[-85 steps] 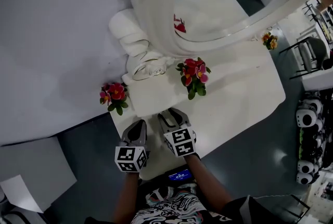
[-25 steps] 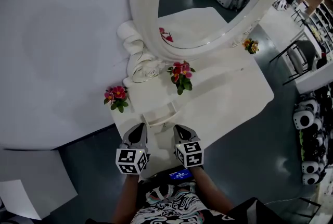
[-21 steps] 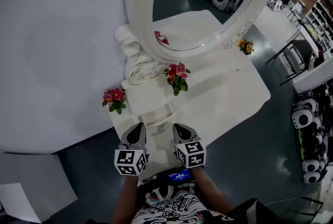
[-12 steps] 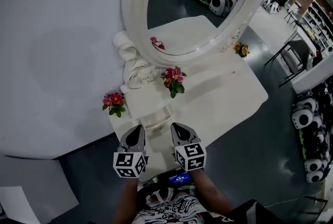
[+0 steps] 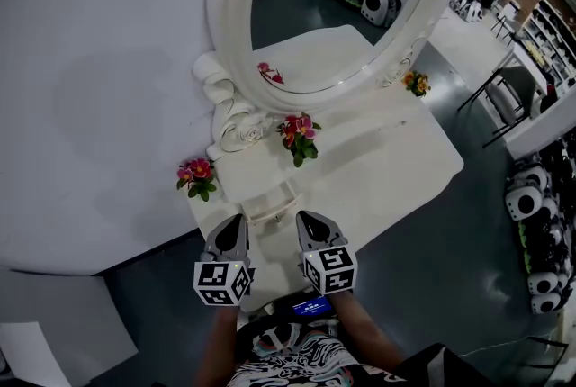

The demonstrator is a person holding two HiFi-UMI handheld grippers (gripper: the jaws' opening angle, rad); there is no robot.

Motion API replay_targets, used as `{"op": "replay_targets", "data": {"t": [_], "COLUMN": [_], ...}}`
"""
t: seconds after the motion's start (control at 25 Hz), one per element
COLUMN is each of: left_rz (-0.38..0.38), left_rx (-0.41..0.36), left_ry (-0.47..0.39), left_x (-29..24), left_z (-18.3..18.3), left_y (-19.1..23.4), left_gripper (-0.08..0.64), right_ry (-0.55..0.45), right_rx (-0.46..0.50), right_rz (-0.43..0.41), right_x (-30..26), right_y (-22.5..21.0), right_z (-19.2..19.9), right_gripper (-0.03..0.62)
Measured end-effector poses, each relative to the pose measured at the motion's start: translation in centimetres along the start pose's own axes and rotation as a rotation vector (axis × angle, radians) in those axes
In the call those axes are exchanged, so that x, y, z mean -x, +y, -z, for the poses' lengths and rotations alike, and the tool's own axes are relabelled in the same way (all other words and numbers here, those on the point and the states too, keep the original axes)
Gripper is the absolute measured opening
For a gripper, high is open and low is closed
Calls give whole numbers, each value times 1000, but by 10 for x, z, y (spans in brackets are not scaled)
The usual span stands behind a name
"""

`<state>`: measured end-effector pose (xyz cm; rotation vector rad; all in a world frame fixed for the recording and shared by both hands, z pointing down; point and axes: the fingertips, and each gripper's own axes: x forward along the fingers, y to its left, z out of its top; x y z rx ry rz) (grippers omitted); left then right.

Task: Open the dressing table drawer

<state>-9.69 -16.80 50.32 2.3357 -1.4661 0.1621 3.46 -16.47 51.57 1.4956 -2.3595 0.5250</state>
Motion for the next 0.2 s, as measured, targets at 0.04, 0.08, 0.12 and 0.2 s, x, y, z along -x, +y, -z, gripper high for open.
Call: {"op": "replay_targets", "data": {"t": [0.04, 0.08, 0.12, 0.2], "left_rz": [1, 1, 2, 4], "left_rx": [-1, -1, 0, 1], "left_ry": [1, 2, 3, 4], "left_x": [0, 0, 0, -1], "left_z": [0, 0, 0, 1], "left_y": [0, 0, 0, 1], "left_gripper": [2, 2, 2, 2], "right_ry": [-2, -4, -8, -16], "right_rx": [-1, -2, -2, -4], "right_rz": [-1, -4, -9, -21], "right_x": [0, 0, 0, 0], "right_y": [0, 0, 1, 3], "right_z": [-1, -1, -2, -3], "right_gripper": [0, 0, 2, 1]}}
